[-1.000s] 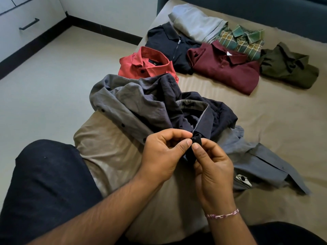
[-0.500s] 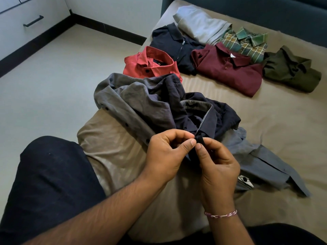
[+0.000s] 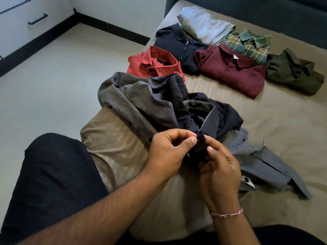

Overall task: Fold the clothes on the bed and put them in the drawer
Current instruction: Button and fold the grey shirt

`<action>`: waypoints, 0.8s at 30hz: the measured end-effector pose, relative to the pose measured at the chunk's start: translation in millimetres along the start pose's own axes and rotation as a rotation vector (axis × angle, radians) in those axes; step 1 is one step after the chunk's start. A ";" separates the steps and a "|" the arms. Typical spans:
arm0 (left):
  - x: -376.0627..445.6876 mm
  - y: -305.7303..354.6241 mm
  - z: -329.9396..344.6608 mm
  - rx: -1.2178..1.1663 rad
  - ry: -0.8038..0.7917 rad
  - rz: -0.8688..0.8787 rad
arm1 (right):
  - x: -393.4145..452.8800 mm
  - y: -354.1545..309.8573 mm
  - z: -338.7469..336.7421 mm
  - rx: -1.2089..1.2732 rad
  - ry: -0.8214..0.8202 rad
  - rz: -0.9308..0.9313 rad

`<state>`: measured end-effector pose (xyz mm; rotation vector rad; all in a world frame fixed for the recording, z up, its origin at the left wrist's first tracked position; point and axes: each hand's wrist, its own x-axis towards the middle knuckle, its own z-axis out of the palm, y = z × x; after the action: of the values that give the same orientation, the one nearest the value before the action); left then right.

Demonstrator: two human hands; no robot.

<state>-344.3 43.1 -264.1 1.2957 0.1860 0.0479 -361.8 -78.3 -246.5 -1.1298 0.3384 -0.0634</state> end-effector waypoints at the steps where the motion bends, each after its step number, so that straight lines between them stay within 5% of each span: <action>1: 0.3 -0.6 -0.7 -0.007 0.001 -0.002 | 0.6 -1.3 0.4 0.011 -0.015 0.014; 14: 7.1 -1.1 -10.8 -0.031 -0.152 -0.116 | 8.0 -0.2 -6.4 -0.021 -0.171 0.027; 24: 8.3 1.0 -15.6 0.223 -0.134 0.046 | 11.4 11.5 -10.9 -0.526 -0.117 -0.340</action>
<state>-338.6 59.4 -268.1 1.5200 0.0471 -0.0213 -355.6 -85.4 -263.6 -1.6975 0.0512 -0.2158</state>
